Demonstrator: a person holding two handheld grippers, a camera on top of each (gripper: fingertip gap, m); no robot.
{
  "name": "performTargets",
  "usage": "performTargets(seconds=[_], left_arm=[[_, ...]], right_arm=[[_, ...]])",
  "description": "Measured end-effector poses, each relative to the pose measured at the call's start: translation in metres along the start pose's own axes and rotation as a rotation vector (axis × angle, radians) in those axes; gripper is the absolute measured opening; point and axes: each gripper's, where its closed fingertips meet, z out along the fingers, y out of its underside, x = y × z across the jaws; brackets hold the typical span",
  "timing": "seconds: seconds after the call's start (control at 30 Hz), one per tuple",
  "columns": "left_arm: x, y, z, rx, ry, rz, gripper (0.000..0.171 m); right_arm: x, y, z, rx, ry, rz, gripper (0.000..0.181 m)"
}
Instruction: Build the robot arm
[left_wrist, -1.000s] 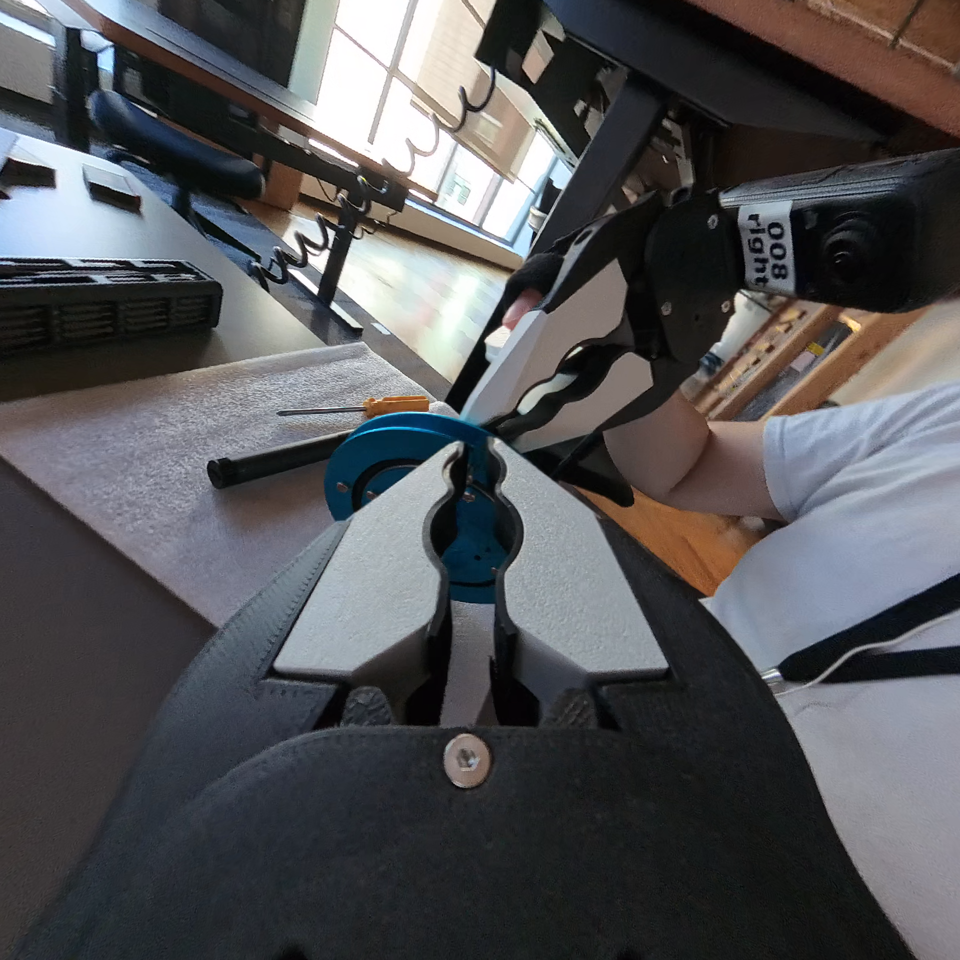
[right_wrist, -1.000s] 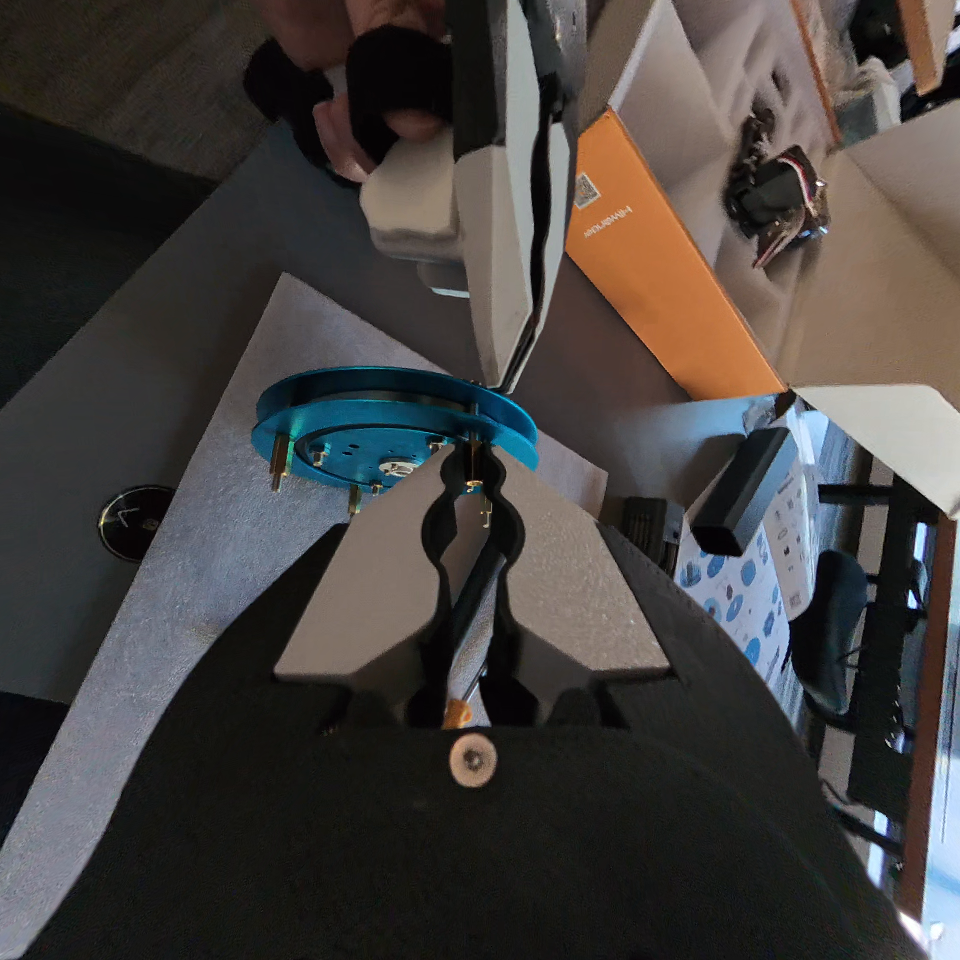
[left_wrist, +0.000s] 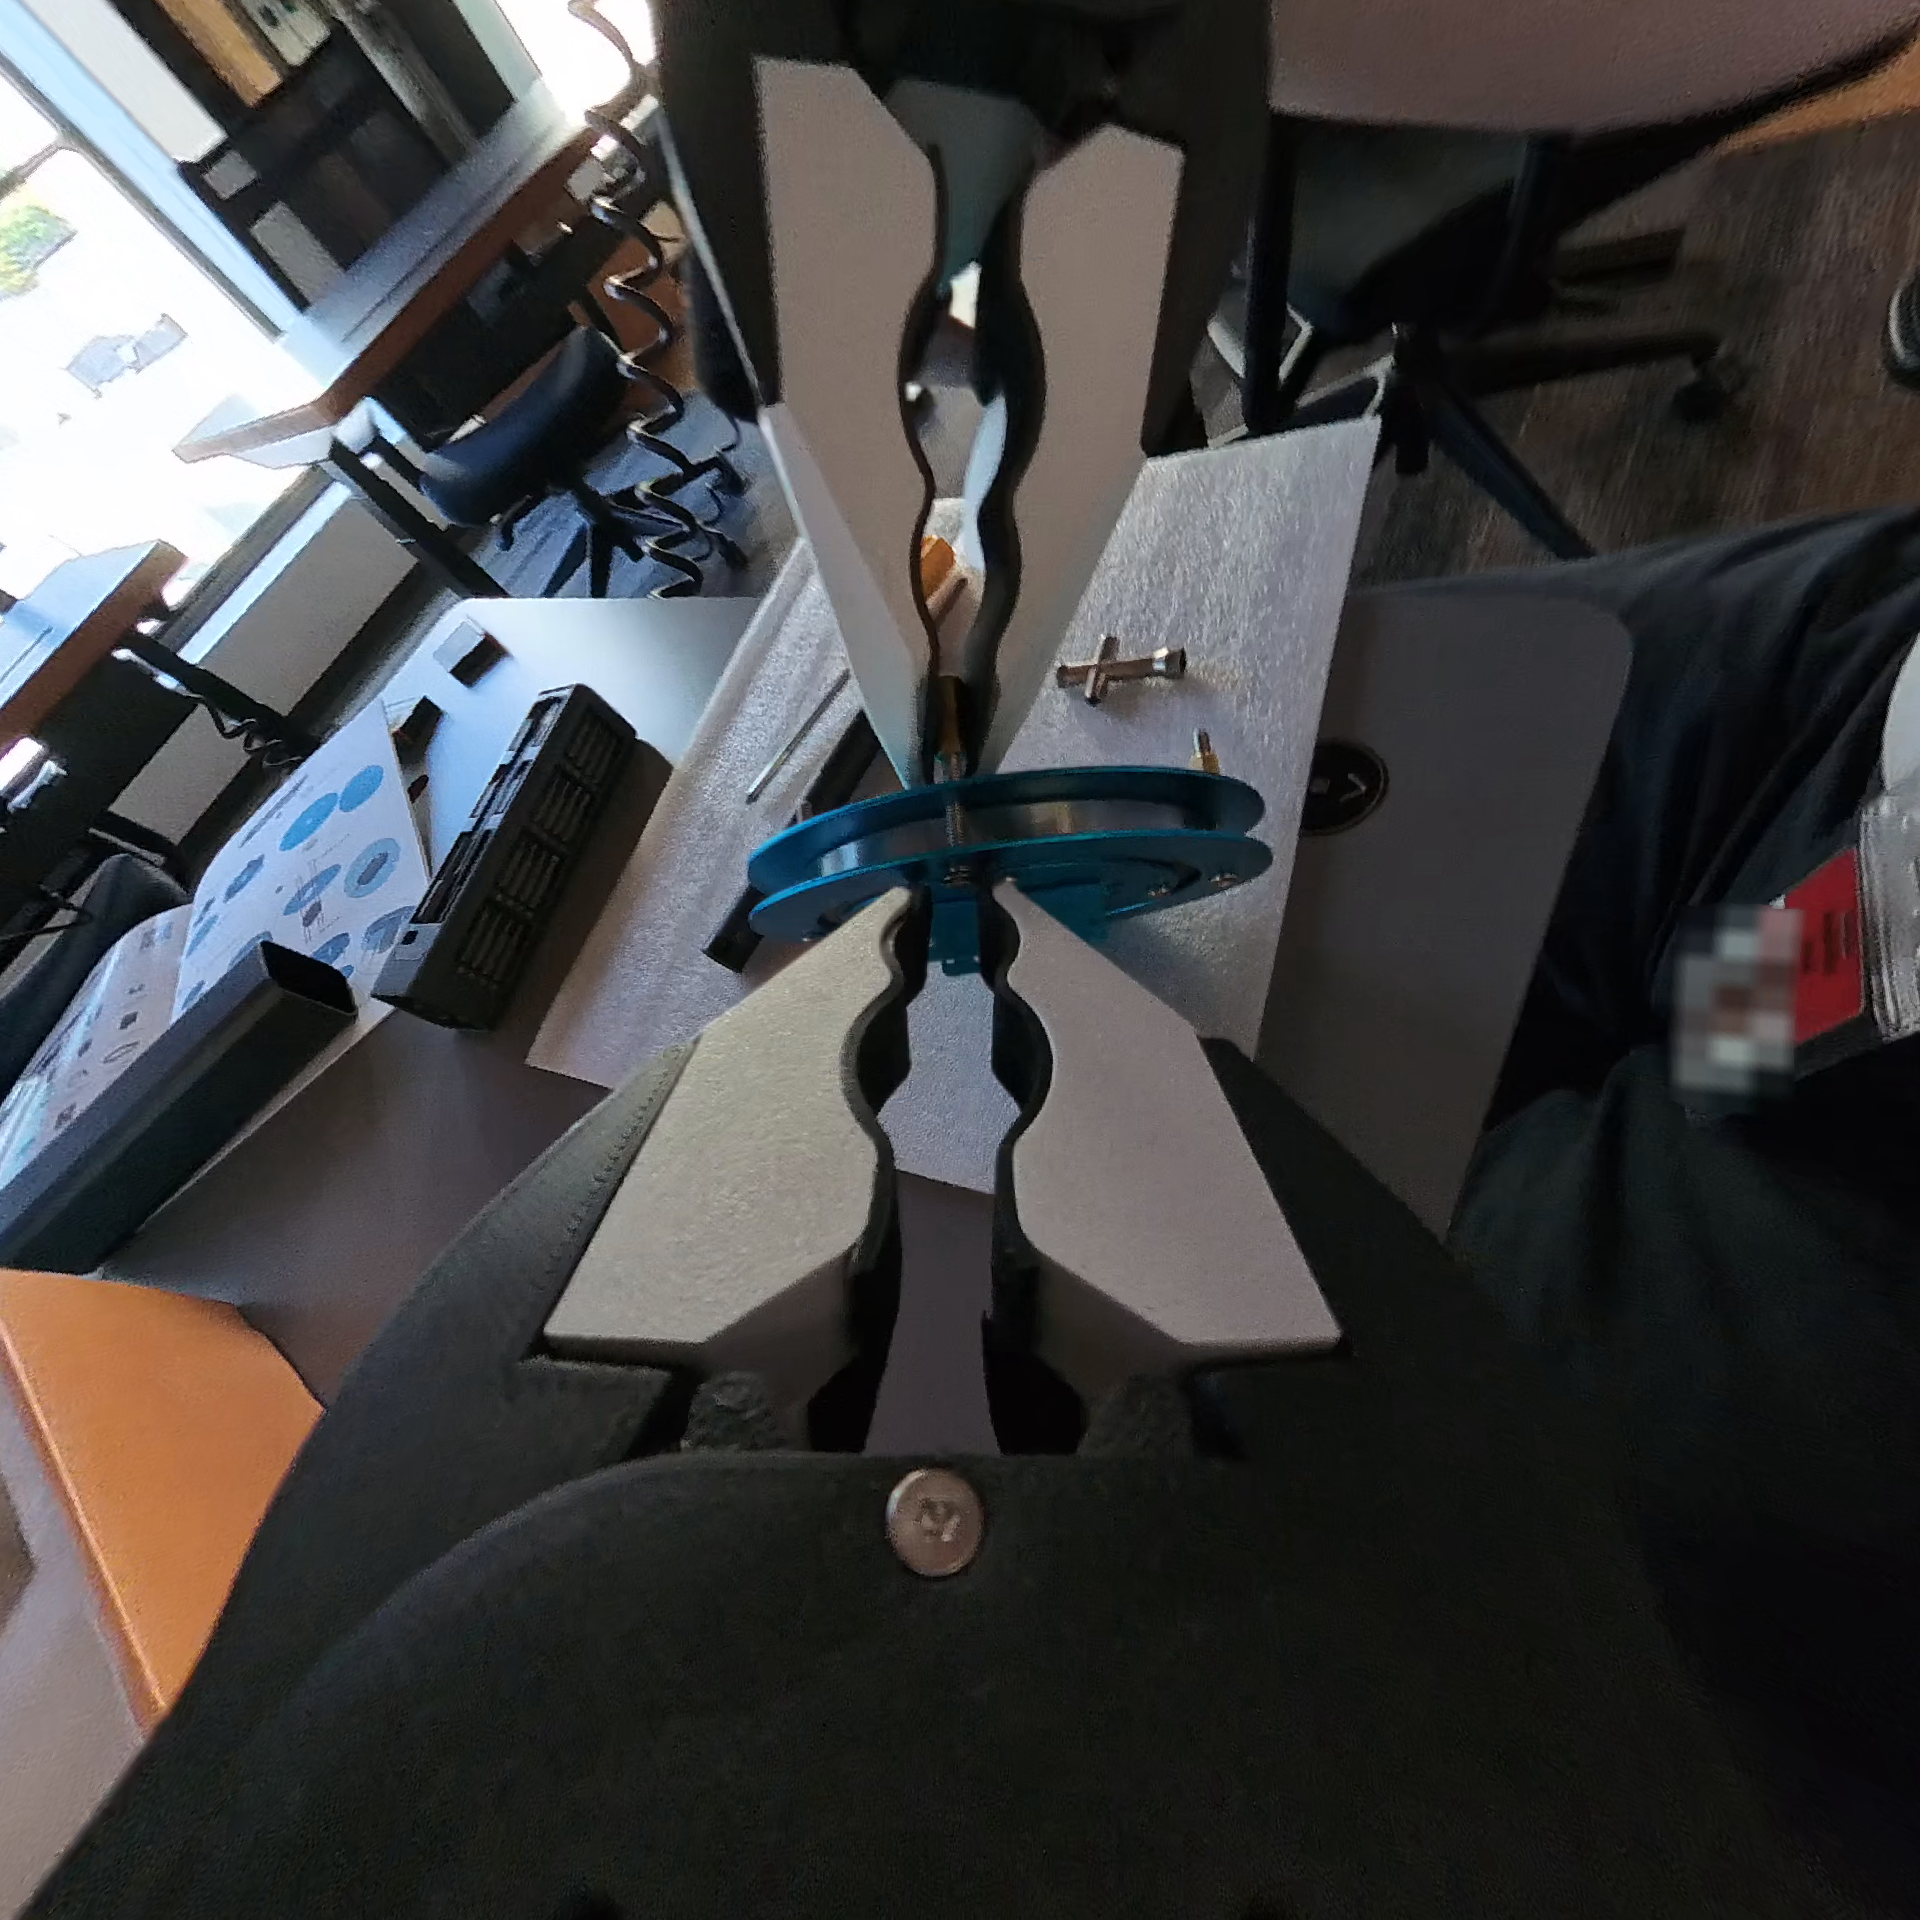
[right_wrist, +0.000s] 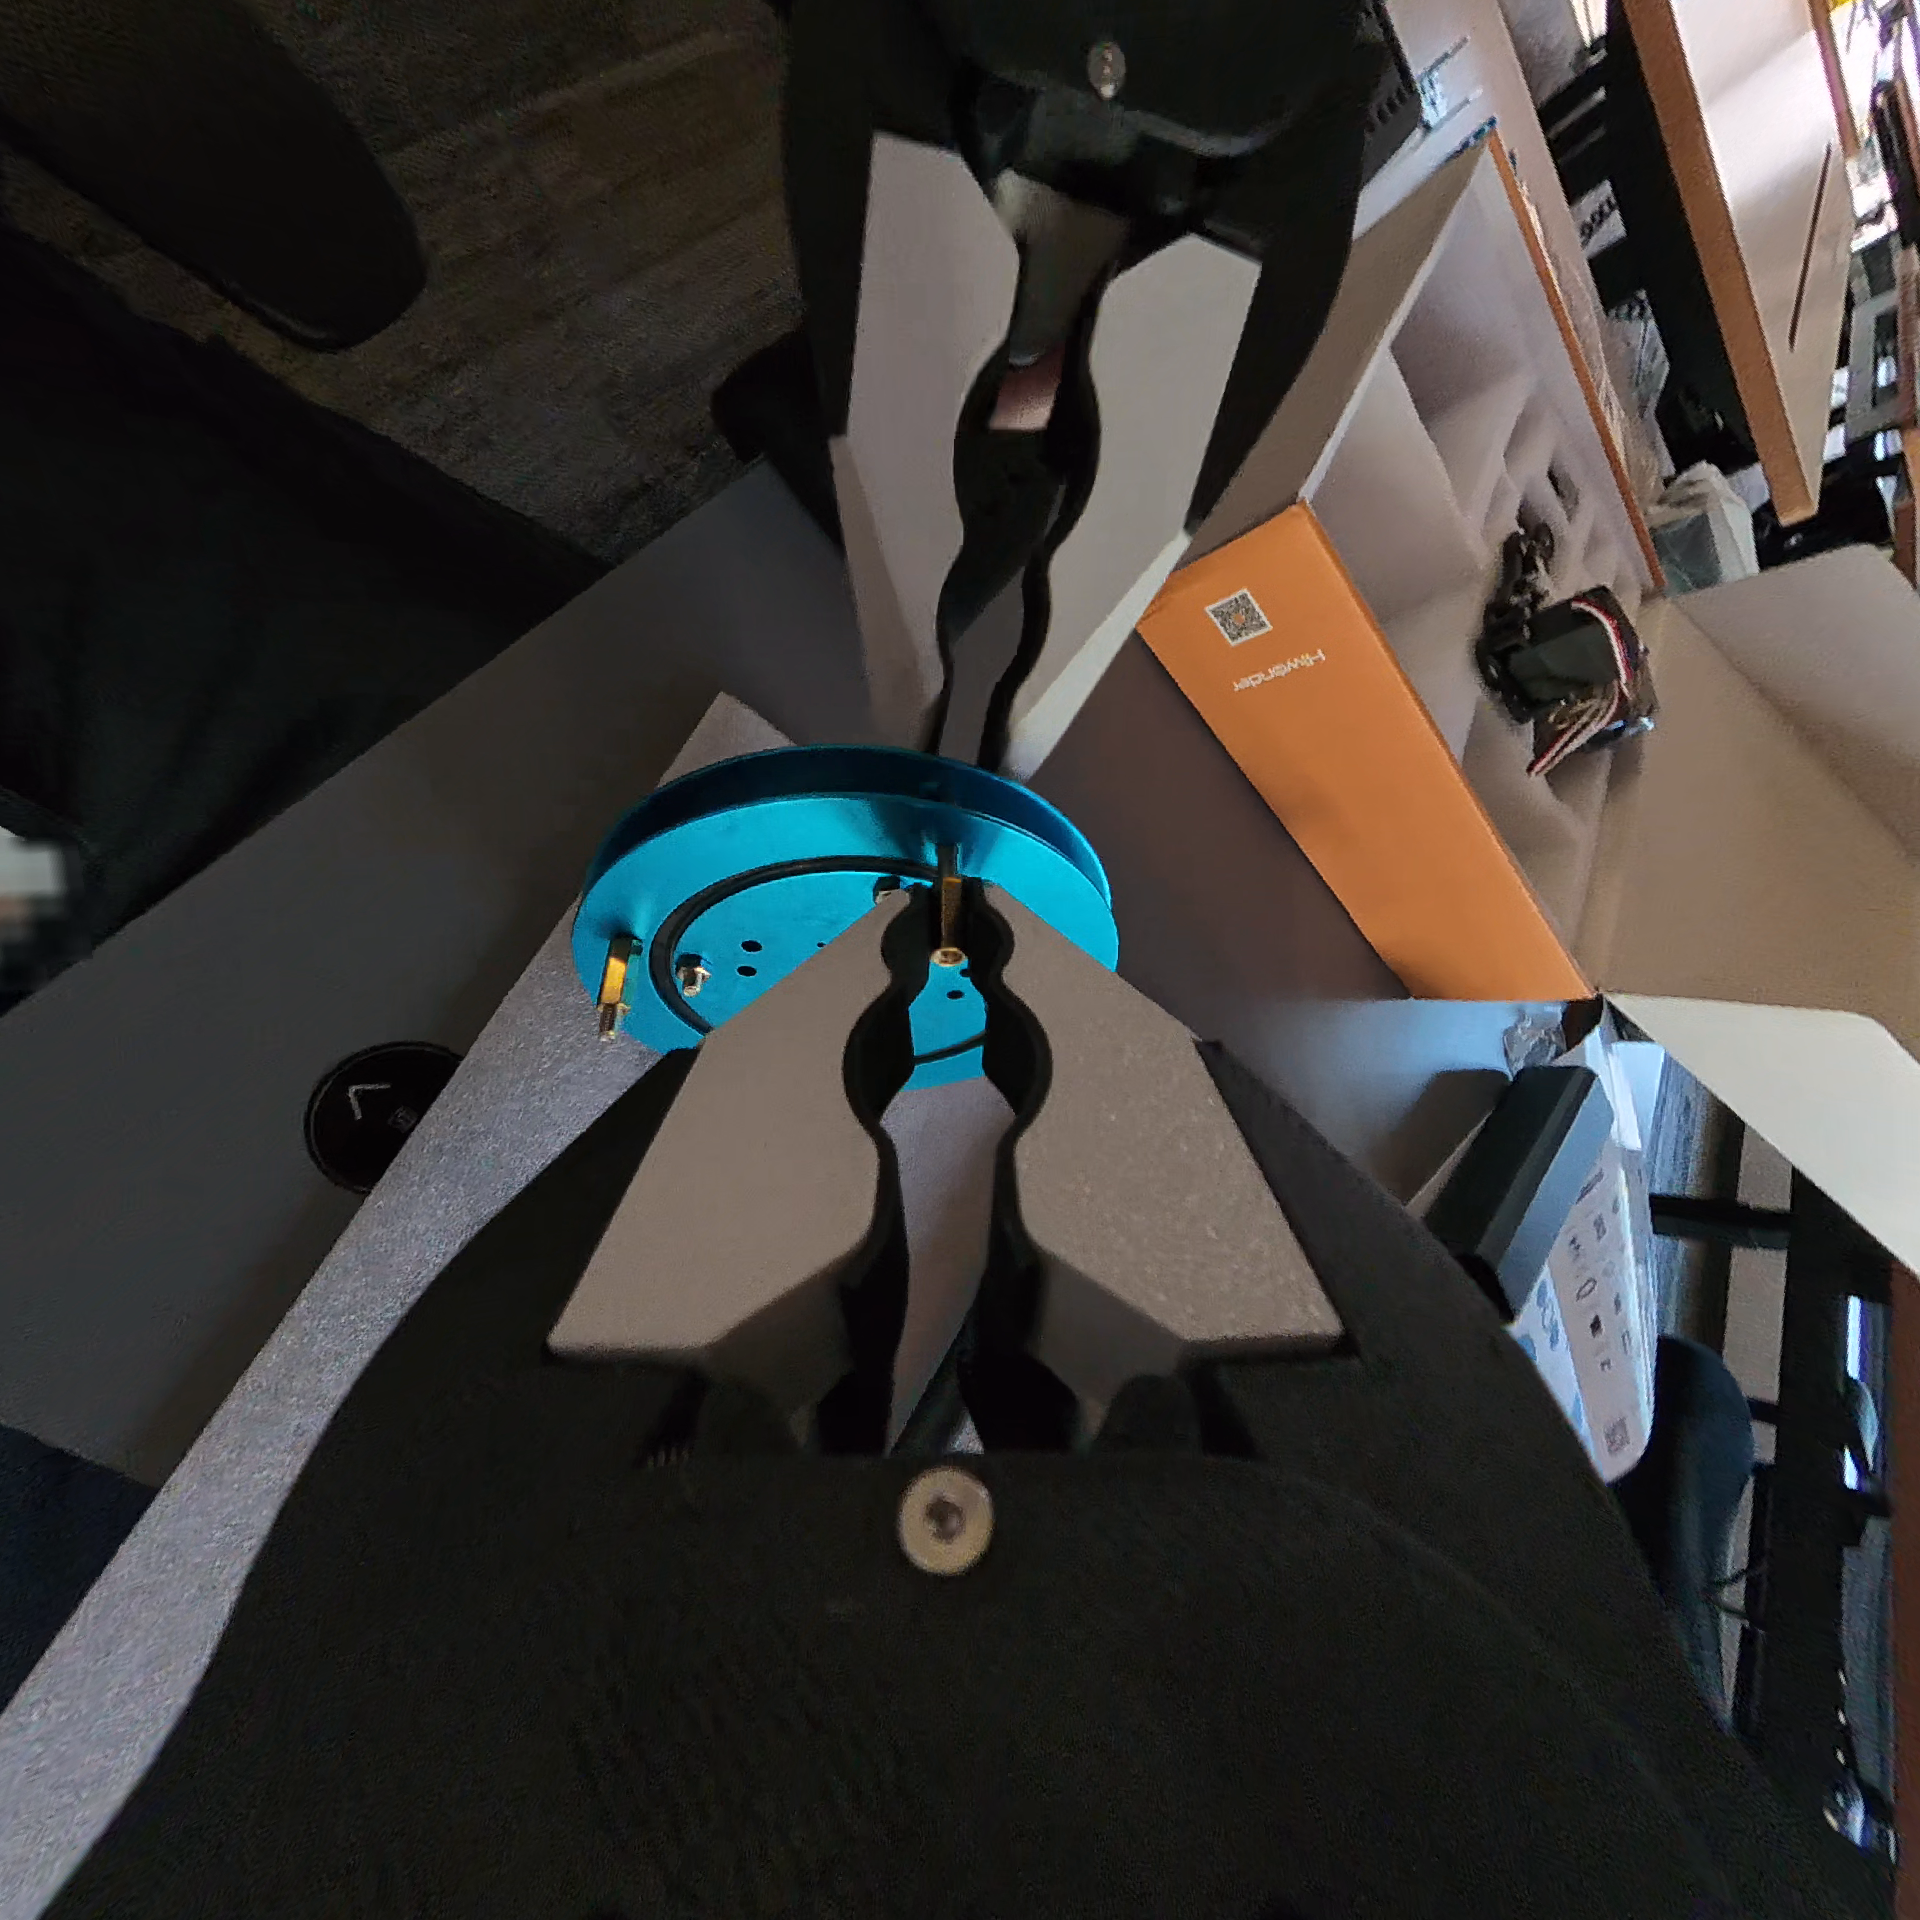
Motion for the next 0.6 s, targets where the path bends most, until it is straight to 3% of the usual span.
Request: performTargets(seconds=[0.2, 0.47, 0.6], left_arm=[[0.002, -0.004, 0.008, -0.04, 0.041, 0.051, 0.004], [0.003, -0.007, 0.01, -0.012, 0.031, 0.043, 0.004], [0.004, -0.006, 0.009, -0.034, 0.024, 0.055, 0.004]], right_arm=[[-0.001, 0.004, -0.004, -0.014, -0.036, -0.003, 0.005], [0.004, 0.013, -0.01, -0.092, 0.065, -0.013, 0.014], [0.001, 0.014, -0.01, -0.187, 0.126, -0.136, 0.003]])
